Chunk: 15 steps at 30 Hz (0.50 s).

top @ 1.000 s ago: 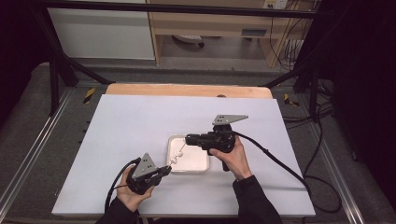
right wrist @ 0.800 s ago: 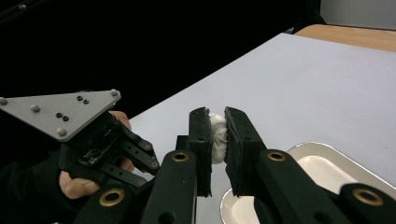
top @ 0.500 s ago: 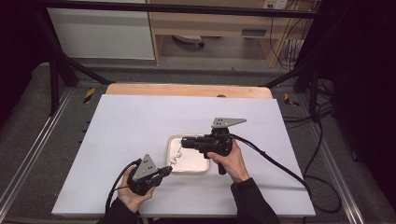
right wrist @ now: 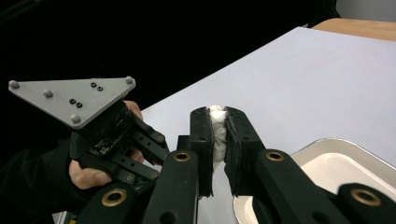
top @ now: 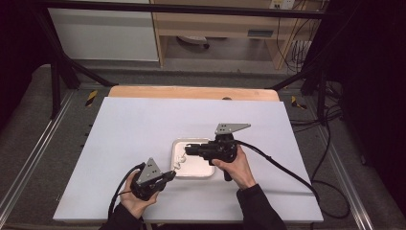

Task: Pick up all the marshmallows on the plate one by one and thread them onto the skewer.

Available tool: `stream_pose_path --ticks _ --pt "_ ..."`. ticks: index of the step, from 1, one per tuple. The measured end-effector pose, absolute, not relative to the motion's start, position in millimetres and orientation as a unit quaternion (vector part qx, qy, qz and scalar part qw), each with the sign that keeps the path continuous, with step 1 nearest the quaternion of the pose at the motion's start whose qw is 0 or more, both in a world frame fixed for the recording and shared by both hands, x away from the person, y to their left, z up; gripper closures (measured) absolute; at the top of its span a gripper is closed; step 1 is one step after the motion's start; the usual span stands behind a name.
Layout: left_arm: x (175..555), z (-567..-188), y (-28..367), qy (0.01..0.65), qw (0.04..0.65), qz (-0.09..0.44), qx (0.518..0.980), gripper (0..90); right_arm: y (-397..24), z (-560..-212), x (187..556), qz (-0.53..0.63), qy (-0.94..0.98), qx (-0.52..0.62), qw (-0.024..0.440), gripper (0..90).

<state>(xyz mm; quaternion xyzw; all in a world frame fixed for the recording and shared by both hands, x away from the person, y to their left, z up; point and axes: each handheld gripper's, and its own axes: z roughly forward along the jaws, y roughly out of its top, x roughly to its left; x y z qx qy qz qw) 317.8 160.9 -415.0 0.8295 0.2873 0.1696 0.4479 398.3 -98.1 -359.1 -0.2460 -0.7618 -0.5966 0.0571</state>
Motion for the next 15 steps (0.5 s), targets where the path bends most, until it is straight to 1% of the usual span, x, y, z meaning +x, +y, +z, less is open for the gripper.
stream_pose_path --ticks 15 --pt "317.2 -414.4 159.0 0.283 0.444 0.174 0.832 89.2 -94.0 -364.7 396.0 -0.594 -0.765 -0.241 0.06 82.8"
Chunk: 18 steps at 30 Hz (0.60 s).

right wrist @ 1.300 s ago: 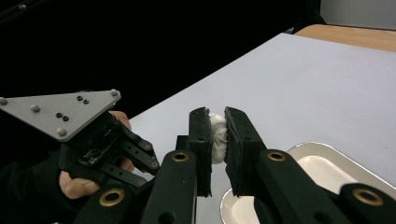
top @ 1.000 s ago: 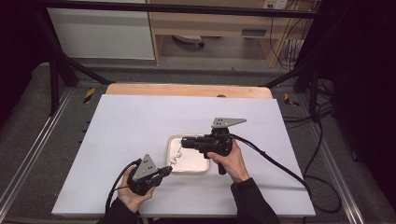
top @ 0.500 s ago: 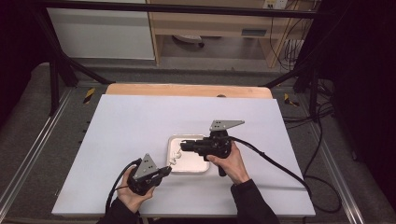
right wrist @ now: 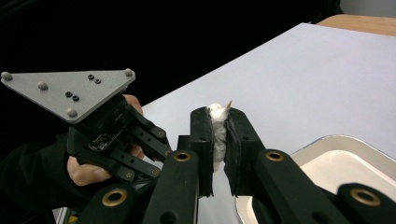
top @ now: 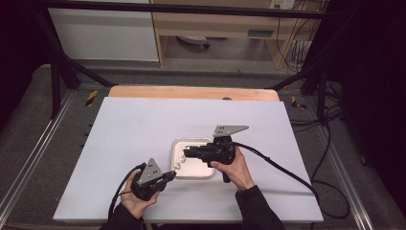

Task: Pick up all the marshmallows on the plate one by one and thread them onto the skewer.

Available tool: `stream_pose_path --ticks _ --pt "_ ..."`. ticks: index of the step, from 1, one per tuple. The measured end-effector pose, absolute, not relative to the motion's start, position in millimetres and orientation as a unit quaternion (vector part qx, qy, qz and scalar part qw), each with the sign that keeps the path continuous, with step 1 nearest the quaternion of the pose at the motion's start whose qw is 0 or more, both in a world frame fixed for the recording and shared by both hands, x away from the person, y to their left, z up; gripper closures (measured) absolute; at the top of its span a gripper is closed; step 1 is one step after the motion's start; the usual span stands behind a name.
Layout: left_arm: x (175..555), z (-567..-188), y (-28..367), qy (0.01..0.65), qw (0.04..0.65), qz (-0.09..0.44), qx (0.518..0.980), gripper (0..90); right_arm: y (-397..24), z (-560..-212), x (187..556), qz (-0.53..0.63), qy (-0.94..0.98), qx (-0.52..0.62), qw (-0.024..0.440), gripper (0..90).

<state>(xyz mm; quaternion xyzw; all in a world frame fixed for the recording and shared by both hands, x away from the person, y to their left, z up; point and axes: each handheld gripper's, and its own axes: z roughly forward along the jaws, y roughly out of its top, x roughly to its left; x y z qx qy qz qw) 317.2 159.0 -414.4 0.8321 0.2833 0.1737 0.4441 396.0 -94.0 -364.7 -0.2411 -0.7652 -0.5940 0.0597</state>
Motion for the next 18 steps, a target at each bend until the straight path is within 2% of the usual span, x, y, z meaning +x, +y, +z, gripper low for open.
stream_pose_path --ticks 2,3,9,11,15,18 --pt "317 -407 158 0.281 0.458 0.174 0.825 89.2 -92 -368 396 -0.574 -0.781 -0.236 0.072 82.7" --pt "315 -407 155 0.272 0.437 0.212 0.831 89.2 -86 -375 394 -0.562 -0.792 -0.229 0.069 82.6" --pt "320 -413 161 0.293 0.448 0.184 0.824 89.1 -81 -380 395 -0.571 -0.784 -0.236 0.055 79.7" --pt "321 -414 161 0.299 0.449 0.182 0.822 89.1 -82 -376 394 -0.577 -0.777 -0.247 0.043 69.0" --pt "323 -413 166 0.309 0.46 0.173 0.814 89.1 -93 -362 394 -0.589 -0.766 -0.259 0.013 60.5" --pt "325 -413 169 0.315 0.465 0.165 0.811 89.0 -101 -357 393 -0.579 -0.772 -0.261 -0.017 48.4"
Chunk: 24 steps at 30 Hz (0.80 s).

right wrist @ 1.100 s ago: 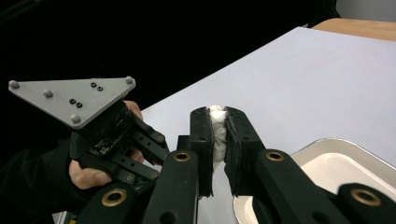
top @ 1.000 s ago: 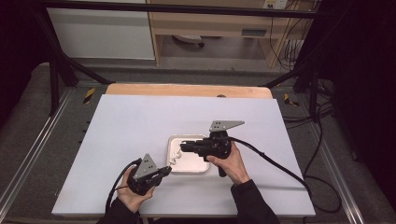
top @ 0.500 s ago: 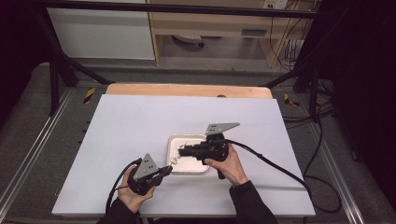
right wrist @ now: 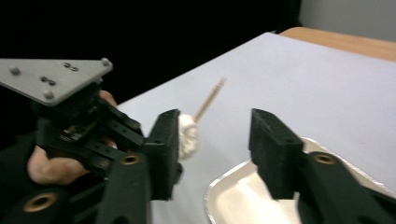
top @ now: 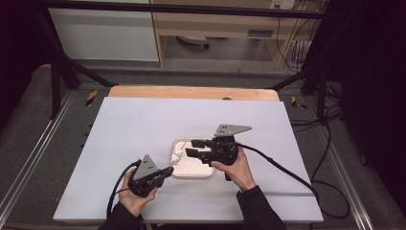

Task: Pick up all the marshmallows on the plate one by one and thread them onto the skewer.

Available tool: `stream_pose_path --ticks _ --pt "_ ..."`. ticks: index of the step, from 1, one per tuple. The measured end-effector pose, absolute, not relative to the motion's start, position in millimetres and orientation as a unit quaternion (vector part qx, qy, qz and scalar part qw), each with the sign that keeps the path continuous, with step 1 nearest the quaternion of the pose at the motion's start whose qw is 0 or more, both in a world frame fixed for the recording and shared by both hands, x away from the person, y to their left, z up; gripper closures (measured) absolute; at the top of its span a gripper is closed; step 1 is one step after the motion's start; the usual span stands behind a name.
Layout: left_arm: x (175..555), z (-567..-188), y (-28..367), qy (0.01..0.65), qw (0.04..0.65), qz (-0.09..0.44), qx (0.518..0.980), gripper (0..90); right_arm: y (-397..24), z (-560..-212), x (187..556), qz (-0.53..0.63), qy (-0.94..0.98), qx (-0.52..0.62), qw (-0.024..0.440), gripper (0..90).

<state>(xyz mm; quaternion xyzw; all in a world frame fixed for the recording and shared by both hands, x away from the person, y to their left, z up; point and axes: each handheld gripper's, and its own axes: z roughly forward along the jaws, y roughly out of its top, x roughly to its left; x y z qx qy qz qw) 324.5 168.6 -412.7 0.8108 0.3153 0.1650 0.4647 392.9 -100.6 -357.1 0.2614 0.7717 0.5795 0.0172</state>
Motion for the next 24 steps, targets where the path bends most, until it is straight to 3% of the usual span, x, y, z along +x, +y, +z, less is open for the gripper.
stream_pose_path --ticks 8,10,16,24 --pt "329 -413 172 0.329 0.466 0.139 0.809 88.9 -123 -365 392 0.541 0.786 0.285 0.088 14.2" --pt "330 -412 174 0.334 0.468 0.135 0.807 88.9 -131 -371 393 0.527 0.792 0.293 0.097 9.3" --pt "333 -410 177 0.346 0.465 0.12 0.806 88.8 -154 -390 389 0.49 0.802 0.319 0.121 1.7" --pt "339 -405 183 0.367 0.454 0.109 0.805 88.7 -189 -408 383 0.458 0.802 0.358 0.138 0.6"
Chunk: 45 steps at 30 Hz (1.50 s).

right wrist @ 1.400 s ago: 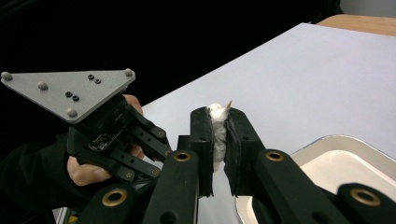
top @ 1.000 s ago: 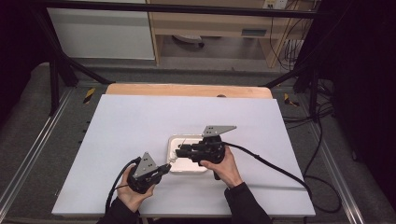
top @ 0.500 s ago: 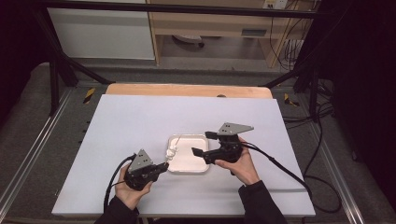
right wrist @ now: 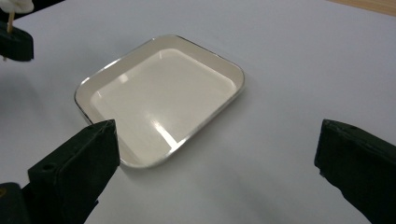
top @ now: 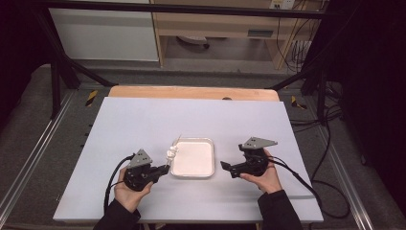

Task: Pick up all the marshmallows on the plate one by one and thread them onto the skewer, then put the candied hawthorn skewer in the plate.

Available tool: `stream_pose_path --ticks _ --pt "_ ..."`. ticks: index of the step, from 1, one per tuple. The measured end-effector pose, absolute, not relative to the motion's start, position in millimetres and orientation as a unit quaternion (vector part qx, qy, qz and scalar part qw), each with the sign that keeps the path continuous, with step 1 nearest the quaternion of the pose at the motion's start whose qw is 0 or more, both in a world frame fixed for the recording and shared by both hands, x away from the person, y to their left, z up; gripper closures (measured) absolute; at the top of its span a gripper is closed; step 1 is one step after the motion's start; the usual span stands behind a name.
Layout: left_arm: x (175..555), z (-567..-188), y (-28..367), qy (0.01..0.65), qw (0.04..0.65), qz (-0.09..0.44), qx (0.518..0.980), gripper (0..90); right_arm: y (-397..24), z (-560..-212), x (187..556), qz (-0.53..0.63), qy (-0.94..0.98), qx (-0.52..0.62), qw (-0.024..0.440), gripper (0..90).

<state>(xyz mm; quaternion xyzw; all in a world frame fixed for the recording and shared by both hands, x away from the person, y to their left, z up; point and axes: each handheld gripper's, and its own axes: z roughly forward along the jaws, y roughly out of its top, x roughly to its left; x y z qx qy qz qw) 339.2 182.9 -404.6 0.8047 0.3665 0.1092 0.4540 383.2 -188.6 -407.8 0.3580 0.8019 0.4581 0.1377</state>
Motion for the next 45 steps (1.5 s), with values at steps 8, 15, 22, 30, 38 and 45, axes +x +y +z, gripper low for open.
stream_pose_path --ticks 8,15,22,30,38,45 --pt "347 -394 183 0.379 0.443 0.11 0.805 88.7 -222 -420 373 0.455 0.803 0.358 0.143 0.6" --pt "360 -385 178 0.391 0.427 0.104 0.809 88.7 -239 -429 368 0.444 0.806 0.366 0.14 0.6" --pt "377 -384 161 0.412 0.39 0.098 0.818 88.6 -252 -439 362 0.443 0.8 0.378 0.141 0.7" --pt "398 -397 133 0.434 0.347 0.086 0.827 88.6 -264 -442 359 0.446 0.795 0.387 0.141 0.7" --pt "409 -414 110 0.443 0.309 0.08 0.838 88.5 -270 -445 357 0.442 0.794 0.392 0.143 0.7" --pt "407 -422 102 0.442 0.279 0.081 0.849 88.5 -270 -444 356 0.444 0.793 0.393 0.14 0.7"
